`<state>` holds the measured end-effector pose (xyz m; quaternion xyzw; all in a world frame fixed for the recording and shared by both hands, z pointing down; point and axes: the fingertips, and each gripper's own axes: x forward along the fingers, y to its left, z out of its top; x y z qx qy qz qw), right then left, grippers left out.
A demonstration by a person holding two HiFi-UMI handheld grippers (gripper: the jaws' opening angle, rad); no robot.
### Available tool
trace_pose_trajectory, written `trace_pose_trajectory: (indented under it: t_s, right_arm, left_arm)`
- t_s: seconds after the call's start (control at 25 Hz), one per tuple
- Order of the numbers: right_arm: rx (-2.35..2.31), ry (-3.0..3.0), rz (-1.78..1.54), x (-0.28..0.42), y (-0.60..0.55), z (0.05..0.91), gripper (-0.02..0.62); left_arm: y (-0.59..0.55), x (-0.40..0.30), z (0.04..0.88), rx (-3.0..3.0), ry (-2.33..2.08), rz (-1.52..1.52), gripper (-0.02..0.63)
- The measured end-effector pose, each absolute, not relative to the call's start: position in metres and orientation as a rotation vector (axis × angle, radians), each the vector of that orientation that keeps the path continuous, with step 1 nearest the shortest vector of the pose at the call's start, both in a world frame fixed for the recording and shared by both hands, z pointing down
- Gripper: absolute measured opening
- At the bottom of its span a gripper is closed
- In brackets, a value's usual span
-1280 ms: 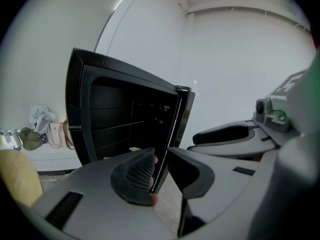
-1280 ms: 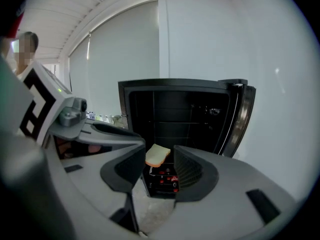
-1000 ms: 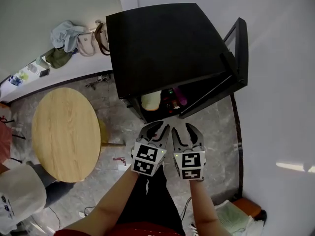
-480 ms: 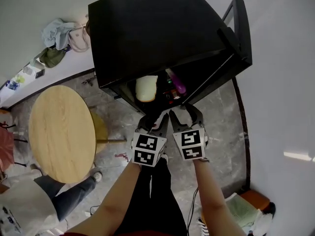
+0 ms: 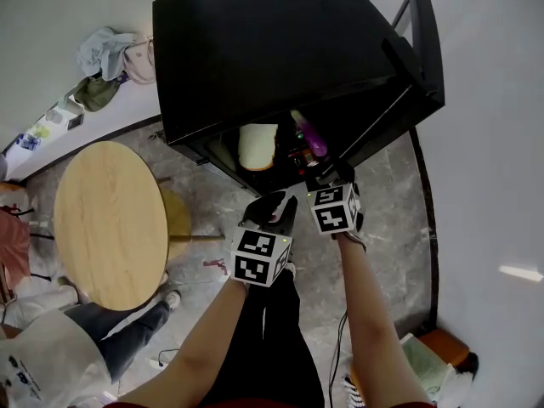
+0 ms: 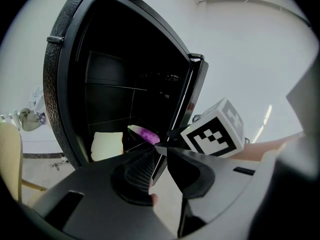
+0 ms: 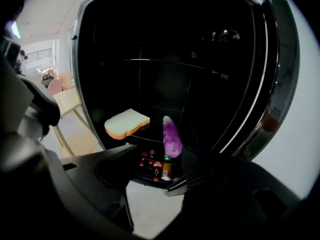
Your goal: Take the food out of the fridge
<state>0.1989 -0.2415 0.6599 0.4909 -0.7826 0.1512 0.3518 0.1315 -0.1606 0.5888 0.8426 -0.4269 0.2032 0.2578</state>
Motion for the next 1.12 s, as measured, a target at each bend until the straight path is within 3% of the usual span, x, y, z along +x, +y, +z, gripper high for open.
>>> trace_pose_trajectory:
  t_s: [1.12]
  right_arm:
    - [1.174,-1.877,0.552,0.208,-0.305,0.725,0.256]
  left_arm:
    - [-0.187,0.124,0.609,2.262,-1.155,0.619,0.061]
